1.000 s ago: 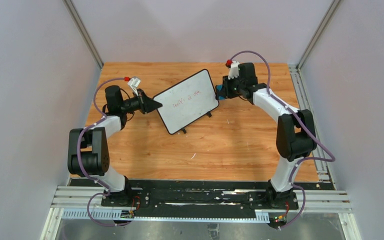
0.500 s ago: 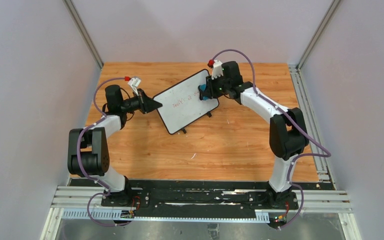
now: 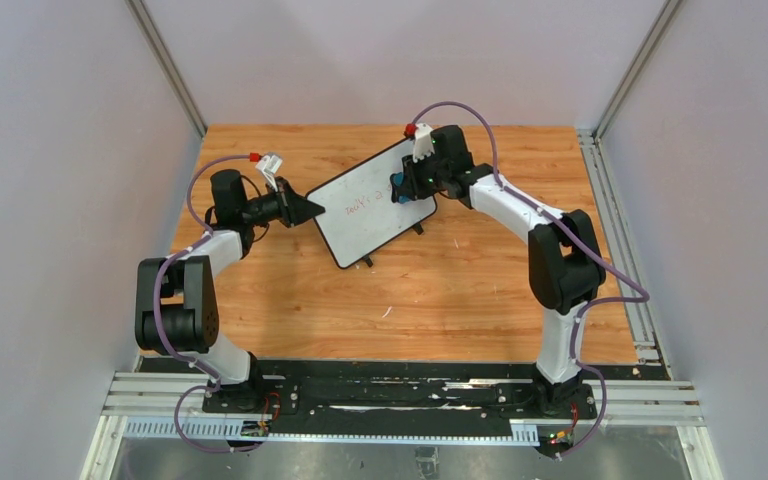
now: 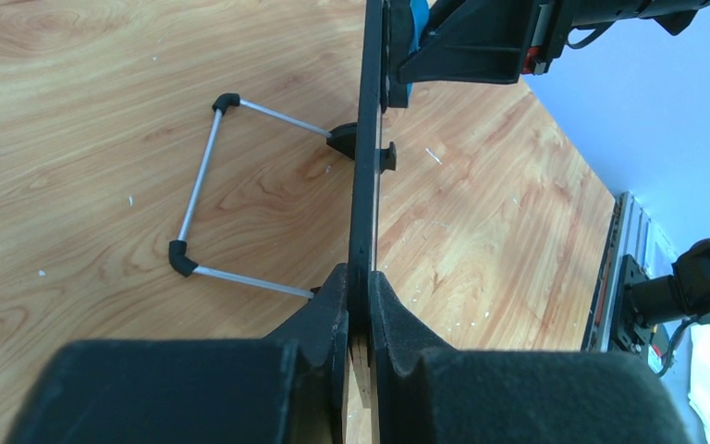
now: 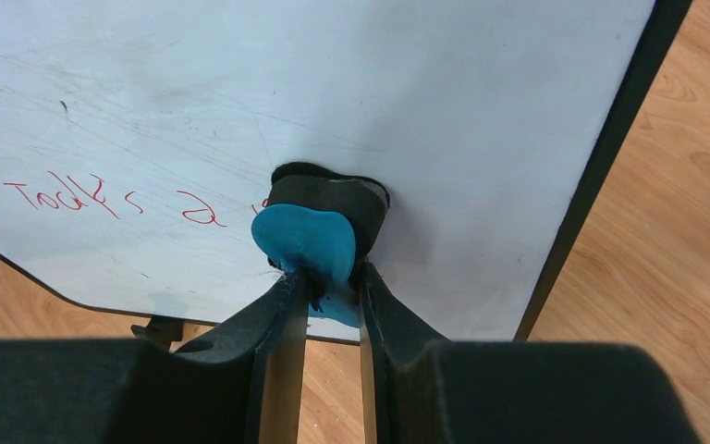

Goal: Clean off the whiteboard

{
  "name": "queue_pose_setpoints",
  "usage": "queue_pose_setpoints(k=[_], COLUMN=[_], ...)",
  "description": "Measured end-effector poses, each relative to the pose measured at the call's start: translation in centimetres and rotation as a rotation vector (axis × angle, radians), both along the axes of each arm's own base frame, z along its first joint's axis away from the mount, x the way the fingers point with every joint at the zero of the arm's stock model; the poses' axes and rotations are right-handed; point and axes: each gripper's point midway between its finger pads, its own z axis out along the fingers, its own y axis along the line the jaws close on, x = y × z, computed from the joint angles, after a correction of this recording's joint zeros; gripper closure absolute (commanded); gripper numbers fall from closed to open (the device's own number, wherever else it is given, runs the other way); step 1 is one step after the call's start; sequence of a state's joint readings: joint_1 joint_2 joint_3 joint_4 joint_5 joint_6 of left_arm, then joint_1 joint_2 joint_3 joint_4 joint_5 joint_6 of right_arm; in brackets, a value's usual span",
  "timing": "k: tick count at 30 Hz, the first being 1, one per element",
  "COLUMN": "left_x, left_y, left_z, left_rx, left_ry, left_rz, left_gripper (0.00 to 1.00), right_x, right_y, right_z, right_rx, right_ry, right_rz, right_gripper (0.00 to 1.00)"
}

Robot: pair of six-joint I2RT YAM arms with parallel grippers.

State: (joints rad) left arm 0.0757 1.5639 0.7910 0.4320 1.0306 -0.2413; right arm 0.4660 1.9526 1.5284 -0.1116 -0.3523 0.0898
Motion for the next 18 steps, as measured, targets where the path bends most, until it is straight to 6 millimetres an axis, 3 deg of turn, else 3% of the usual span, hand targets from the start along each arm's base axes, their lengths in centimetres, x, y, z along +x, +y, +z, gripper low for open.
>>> queue_pose_setpoints(k=[18], left_x=[0.0], left_y=[-0.1], left_z=[0.0], left_rx=[0.001], left_ry=[0.002], left_rz=[0.005], left_gripper=[1.00], right_x=[0.9], right_y=[-1.2], right_z=[-0.5], right_rx=[-0.068], right_ry=[-0.059], right_rz=[-0.078], right_gripper=[0.99])
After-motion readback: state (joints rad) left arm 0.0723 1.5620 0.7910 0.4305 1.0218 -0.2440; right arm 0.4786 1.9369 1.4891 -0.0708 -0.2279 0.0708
